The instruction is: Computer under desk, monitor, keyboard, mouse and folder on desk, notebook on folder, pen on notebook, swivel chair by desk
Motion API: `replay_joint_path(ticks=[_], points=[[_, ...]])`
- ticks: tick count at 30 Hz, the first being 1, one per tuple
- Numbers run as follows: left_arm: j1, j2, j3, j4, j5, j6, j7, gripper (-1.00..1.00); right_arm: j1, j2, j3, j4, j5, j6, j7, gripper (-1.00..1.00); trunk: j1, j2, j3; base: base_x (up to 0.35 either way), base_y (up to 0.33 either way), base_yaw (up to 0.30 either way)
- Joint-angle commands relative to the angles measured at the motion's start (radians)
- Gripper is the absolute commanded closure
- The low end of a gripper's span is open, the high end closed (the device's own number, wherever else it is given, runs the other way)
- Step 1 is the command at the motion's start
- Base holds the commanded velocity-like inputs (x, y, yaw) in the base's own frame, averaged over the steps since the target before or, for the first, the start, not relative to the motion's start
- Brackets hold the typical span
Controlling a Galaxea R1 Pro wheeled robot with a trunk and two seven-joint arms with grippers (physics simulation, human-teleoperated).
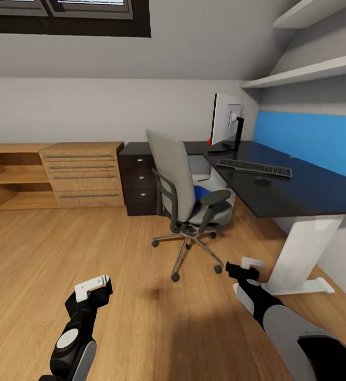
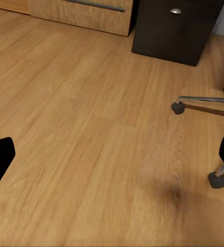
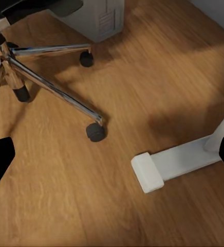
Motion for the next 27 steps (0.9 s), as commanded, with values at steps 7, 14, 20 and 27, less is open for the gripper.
replay_joint_path(ticks=[7, 14, 20, 27], points=[[-0.001, 0.001, -0.001, -0.001, 0.008, 0.059, 0.006, -1.0, -0.008, 0.003, 0.006, 0.014, -0.038, -0.007, 0.001, -1.0, 0.027, -0.05, -0.023, 0.0, 0.0, 0.0], [-0.001, -0.003, -0.002, -0.001, 0.009, 0.082, 0.006, -1.0, -0.009, 0.002, 0.004, 0.015, -0.042, -0.017, 0.005, -1.0, 0.054, -0.099, -0.045, 0.0, 0.0, 0.0], [-0.001, -0.003, -0.002, -0.001, 0.009, 0.083, 0.006, -1.0, -0.009, 0.004, 0.005, 0.017, -0.042, -0.074, 0.007, -1.0, 0.077, -0.141, -0.064, 0.0, 0.0, 0.0], [-0.001, -0.003, -0.027, -0.001, 0.009, 0.083, 0.007, -1.0, -0.009, 0.003, 0.004, 0.016, -0.042, -0.092, 0.007, -1.0, 0.08, -0.142, -0.091, 0.0, 0.0, 0.0]])
